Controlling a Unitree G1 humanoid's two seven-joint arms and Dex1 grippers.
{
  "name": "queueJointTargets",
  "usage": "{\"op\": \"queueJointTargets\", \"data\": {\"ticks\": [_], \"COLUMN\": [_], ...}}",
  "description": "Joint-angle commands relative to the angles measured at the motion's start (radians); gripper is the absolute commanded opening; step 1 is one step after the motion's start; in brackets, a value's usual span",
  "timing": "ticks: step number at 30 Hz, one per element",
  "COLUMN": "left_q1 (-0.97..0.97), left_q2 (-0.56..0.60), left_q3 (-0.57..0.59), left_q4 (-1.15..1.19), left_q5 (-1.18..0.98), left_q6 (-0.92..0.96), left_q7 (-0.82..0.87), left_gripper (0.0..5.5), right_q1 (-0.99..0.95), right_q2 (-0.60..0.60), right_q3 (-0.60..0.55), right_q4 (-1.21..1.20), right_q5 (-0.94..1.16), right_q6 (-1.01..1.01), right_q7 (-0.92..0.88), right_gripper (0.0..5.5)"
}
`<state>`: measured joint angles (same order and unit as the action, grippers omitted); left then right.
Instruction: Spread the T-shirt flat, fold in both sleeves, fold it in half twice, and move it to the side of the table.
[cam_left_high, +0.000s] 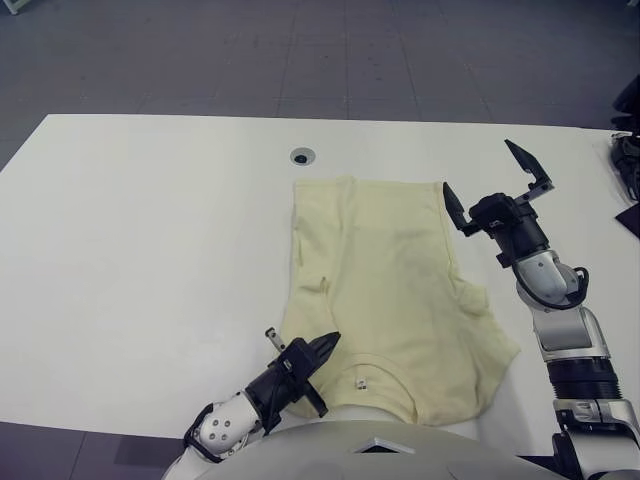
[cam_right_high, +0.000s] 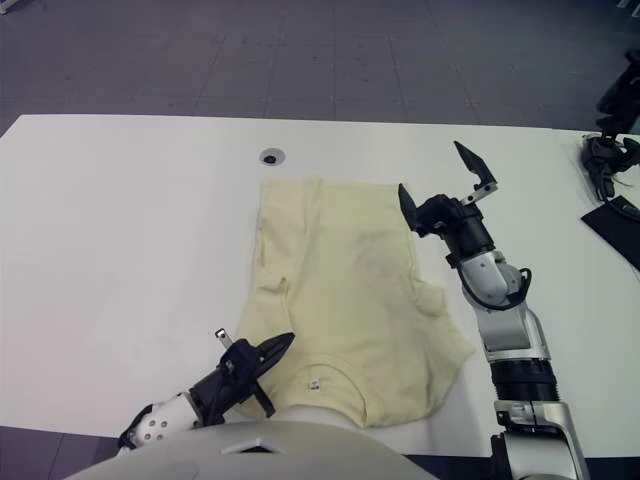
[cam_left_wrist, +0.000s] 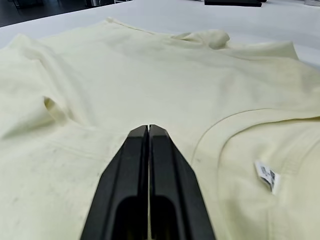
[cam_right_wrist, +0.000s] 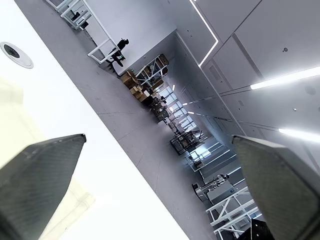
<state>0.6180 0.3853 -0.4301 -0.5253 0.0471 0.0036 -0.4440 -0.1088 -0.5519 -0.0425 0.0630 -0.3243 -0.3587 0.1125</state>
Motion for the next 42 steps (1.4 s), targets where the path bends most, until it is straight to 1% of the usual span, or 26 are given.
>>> {"op": "queueJointTargets", "data": {"ticks": [1, 6, 11, 12, 14, 20, 22, 24, 26, 27, 29, 30, 33, 37, 42], "left_q1": [0.007, 0.000, -0.006, -0.007, -0.007, -0.009, -0.015, -0.029, -0.065, -0.099, -0.164, -0.187, -0.222, -0.239, -0.241], "left_q2": [0.024, 0.022, 0.020, 0.023, 0.026, 0.050, 0.048, 0.027, -0.018, -0.045, -0.076, -0.081, -0.090, -0.095, -0.109], "left_q3": [-0.007, 0.012, 0.011, 0.010, 0.014, 0.028, 0.058, 0.127, 0.231, 0.301, 0.429, 0.475, 0.575, 0.616, 0.622], "left_q4": [-0.028, -0.033, -0.037, -0.041, -0.049, -0.067, -0.079, -0.113, -0.153, -0.165, -0.172, -0.172, -0.141, -0.116, -0.114], "left_q5": [-0.014, -0.027, -0.054, -0.058, -0.073, -0.098, -0.117, -0.184, -0.289, -0.356, -0.473, -0.507, -0.511, -0.485, -0.462], "left_q6": [-0.012, 0.016, 0.030, 0.029, 0.029, 0.025, 0.021, 0.029, 0.054, 0.073, 0.092, 0.100, 0.114, 0.150, 0.180], "left_q7": [-0.018, -0.004, -0.007, -0.009, -0.012, -0.033, -0.030, -0.012, 0.038, 0.079, 0.154, 0.181, 0.255, 0.300, 0.316], "left_gripper": [0.02, 0.02, 0.86, 0.95, 1.33, 2.41, 2.70, 2.99, 3.37, 3.57, 3.94, 4.15, 4.67, 5.38, 5.38], "right_q1": [0.007, 0.012, 0.022, 0.025, 0.030, 0.071, 0.110, 0.164, 0.241, 0.291, 0.384, 0.415, 0.491, 0.556, 0.567], "right_q2": [0.001, 0.002, 0.000, -0.001, -0.003, -0.015, 0.000, 0.004, -0.031, -0.055, -0.107, -0.131, -0.201, -0.227, -0.252], "right_q3": [-0.002, -0.004, -0.013, -0.016, -0.022, -0.075, -0.128, -0.200, -0.266, -0.308, -0.388, -0.413, -0.410, -0.429, -0.415], "right_q4": [0.006, 0.003, -0.004, -0.004, -0.001, 0.008, 0.007, 0.003, 0.009, 0.016, 0.062, 0.097, 0.215, 0.269, 0.317], "right_q5": [0.006, 0.009, 0.018, 0.021, 0.030, 0.117, 0.316, 0.606, 0.846, 0.958, 1.086, 1.104, 1.008, 0.983, 0.915], "right_q6": [0.006, 0.009, 0.014, 0.015, 0.018, 0.015, 0.009, 0.092, 0.206, 0.279, 0.375, 0.400, 0.351, 0.345, 0.342], "right_q7": [0.008, 0.009, 0.011, 0.011, 0.013, 0.049, 0.152, 0.351, 0.586, 0.717, 0.926, 0.989, 1.100, 1.216, 1.266], "right_gripper": [5.40, 5.40, 5.40, 5.40, 5.40, 5.40, 5.40, 5.40, 5.40, 5.40, 5.40, 5.40, 5.40, 5.40, 5.40]}}
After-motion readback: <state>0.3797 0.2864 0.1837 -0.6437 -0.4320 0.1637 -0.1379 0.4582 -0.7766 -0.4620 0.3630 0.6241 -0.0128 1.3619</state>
